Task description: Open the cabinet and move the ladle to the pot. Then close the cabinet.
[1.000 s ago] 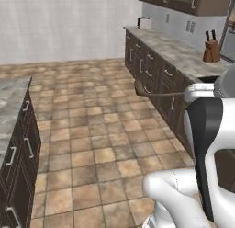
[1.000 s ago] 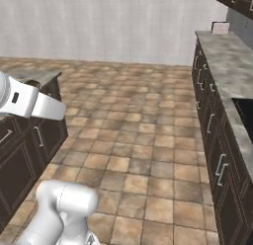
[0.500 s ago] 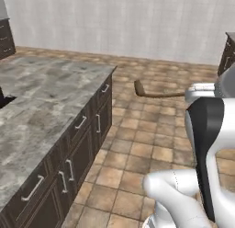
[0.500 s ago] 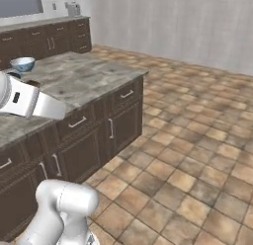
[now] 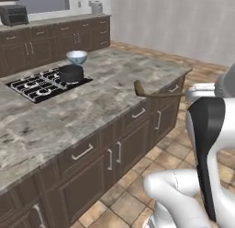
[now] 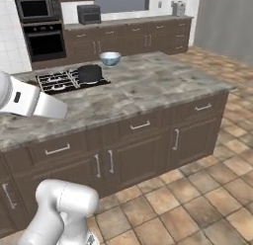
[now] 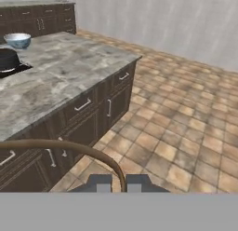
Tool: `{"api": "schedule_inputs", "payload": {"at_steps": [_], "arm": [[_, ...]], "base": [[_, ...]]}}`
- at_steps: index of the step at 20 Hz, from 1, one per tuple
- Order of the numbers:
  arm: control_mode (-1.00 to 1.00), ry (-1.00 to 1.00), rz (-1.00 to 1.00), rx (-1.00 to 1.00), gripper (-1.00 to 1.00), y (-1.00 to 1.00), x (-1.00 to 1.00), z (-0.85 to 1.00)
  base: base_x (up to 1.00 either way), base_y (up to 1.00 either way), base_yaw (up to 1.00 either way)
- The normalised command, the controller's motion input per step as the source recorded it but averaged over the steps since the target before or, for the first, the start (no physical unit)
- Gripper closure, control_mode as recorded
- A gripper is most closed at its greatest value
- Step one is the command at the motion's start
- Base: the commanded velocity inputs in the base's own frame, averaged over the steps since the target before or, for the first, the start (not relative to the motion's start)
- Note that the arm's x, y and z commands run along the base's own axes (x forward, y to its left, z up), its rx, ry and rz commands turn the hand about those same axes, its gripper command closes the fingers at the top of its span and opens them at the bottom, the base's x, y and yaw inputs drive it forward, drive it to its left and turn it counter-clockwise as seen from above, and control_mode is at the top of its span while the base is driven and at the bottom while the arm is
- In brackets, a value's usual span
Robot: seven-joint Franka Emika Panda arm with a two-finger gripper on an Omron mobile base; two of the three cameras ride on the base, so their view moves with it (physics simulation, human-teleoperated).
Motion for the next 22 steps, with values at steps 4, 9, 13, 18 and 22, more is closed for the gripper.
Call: {"api": "schedule_inputs", "payload": {"at_steps": [4,9,13,18,22], "arm": [[1.0,0.0,0.0,0.0,1.0,0.0,0.0,0.0],[1.0,0.0,0.0,0.0,1.0,0.0,0.0,0.0],[1.0,0.0,0.0,0.0,1.0,0.0,0.0,0.0],[1.0,0.0,0.0,0.0,1.0,0.0,0.0,0.0],[1.0,0.0,0.0,0.0,1.0,0.0,0.0,0.0]], "base": [[0.08,-0.07,0.49],[0.32,-0.58,0.18],[0.34,-1.0,0.01],[0.37,-1.0,0.01],[0.4,-1.0,0.03]]}}
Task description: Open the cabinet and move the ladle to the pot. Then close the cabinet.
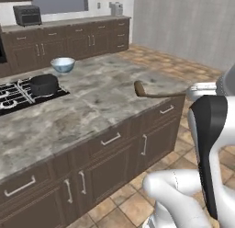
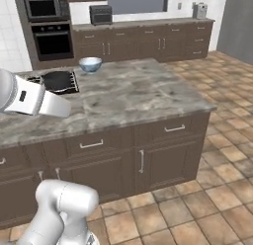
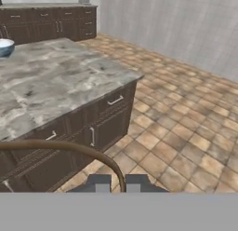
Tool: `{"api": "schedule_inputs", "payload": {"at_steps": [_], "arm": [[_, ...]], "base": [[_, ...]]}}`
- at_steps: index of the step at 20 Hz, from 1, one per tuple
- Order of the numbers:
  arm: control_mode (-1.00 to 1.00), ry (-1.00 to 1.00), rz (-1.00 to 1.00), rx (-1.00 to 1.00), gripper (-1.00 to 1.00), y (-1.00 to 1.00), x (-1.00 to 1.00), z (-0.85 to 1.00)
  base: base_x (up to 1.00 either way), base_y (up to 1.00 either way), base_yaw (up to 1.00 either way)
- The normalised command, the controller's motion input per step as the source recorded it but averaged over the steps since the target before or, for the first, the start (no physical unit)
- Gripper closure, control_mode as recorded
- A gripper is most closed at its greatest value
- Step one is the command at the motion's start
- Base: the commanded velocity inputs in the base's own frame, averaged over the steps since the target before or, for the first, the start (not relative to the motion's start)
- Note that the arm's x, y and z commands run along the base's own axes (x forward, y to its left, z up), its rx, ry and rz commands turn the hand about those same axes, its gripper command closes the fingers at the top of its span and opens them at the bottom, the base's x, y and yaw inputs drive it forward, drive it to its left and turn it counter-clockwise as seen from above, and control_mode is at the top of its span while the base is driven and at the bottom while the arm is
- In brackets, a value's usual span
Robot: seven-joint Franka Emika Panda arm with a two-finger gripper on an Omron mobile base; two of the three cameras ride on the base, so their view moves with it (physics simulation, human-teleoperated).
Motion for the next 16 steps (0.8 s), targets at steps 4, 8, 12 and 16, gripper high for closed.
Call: {"api": "schedule_inputs", "payload": {"at_steps": [4,8,12,16], "arm": [[1.0,0.0,0.0,0.0,1.0,0.0,0.0,0.0],[1.0,0.0,0.0,0.0,1.0,0.0,0.0,0.0],[1.0,0.0,0.0,0.0,1.0,0.0,0.0,0.0],[1.0,0.0,0.0,0.0,1.0,0.0,0.0,0.0]], "base": [[0.45,-1.0,0.04],[0.46,-1.0,0.06],[0.47,-1.0,0.08],[0.53,-1.0,0.09]]}}
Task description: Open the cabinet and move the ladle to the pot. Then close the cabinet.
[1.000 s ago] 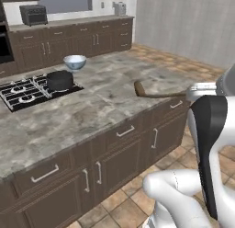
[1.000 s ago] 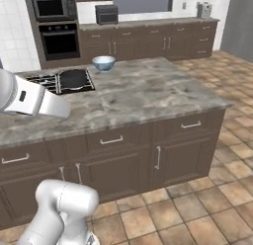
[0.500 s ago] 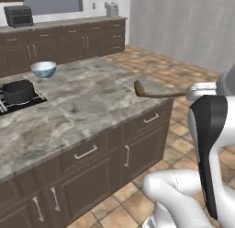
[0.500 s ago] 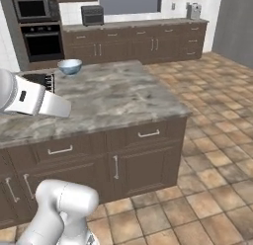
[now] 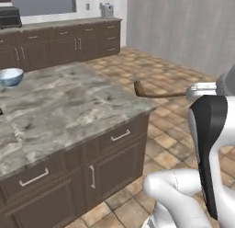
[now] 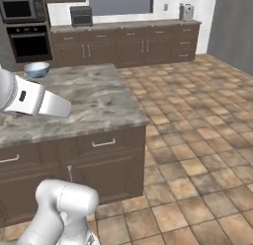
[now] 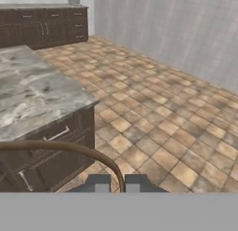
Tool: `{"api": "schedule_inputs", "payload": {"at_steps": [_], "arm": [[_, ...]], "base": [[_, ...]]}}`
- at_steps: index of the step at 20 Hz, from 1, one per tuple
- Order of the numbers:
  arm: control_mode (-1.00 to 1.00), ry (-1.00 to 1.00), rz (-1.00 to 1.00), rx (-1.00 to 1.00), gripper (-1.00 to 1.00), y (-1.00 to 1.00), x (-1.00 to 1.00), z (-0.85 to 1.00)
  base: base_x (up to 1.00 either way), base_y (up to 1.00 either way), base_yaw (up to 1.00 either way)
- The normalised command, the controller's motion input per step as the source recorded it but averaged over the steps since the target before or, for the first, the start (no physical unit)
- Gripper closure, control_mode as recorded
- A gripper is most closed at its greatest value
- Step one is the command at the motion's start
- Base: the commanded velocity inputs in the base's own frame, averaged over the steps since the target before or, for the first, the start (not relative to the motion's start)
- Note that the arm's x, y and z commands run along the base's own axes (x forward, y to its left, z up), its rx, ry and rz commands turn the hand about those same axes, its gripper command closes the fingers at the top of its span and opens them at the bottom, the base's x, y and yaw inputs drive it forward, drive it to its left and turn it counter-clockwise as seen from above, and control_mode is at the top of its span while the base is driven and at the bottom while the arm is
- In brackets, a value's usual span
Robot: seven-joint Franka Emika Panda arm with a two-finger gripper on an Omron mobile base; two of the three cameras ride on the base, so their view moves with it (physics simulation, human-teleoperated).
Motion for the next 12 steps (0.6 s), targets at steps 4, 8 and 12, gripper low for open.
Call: {"api": "schedule_inputs", "payload": {"at_steps": [4,8,12], "arm": [[1.0,0.0,0.0,0.0,1.0,0.0,0.0,0.0],[1.0,0.0,0.0,0.0,1.0,0.0,0.0,0.0],[1.0,0.0,0.0,0.0,1.0,0.0,0.0,0.0]], "base": [[0.67,-1.0,0.13],[0.69,-1.0,0.2],[0.66,-1.0,0.26]]}}
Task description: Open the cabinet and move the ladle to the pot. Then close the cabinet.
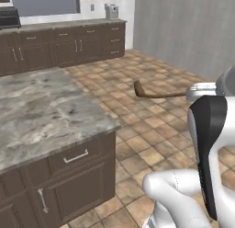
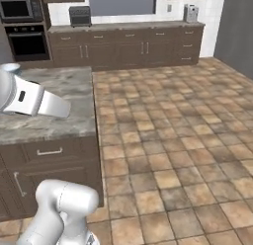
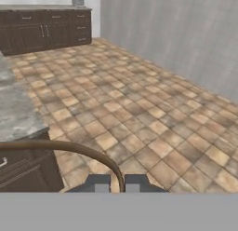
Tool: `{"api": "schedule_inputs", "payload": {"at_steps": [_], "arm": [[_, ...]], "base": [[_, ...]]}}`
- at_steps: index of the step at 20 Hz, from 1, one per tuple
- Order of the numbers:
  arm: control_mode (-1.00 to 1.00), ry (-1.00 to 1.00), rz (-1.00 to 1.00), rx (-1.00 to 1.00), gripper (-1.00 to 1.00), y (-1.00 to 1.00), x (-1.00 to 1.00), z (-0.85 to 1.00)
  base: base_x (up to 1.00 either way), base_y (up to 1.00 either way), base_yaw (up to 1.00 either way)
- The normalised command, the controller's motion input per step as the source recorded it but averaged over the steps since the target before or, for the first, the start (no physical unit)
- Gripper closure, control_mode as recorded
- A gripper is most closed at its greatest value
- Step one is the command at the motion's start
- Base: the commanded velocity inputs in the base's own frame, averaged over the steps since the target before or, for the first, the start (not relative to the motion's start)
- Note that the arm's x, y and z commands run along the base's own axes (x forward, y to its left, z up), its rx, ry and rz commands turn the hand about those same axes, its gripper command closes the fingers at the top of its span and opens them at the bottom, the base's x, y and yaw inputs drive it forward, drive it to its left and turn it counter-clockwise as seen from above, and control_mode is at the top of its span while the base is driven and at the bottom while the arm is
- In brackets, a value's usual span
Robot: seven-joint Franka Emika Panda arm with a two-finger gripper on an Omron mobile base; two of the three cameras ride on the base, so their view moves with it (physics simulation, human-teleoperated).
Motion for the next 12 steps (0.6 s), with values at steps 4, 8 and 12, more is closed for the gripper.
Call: {"api": "schedule_inputs", "payload": {"at_steps": [4,8,12], "arm": [[1.0,0.0,0.0,0.0,1.0,0.0,0.0,0.0],[1.0,0.0,0.0,0.0,1.0,0.0,0.0,0.0],[1.0,0.0,0.0,0.0,1.0,0.0,0.0,0.0]], "base": [[0.66,-1.0,0.28],[0.69,-1.0,0.28],[0.92,-1.0,0.25]]}}
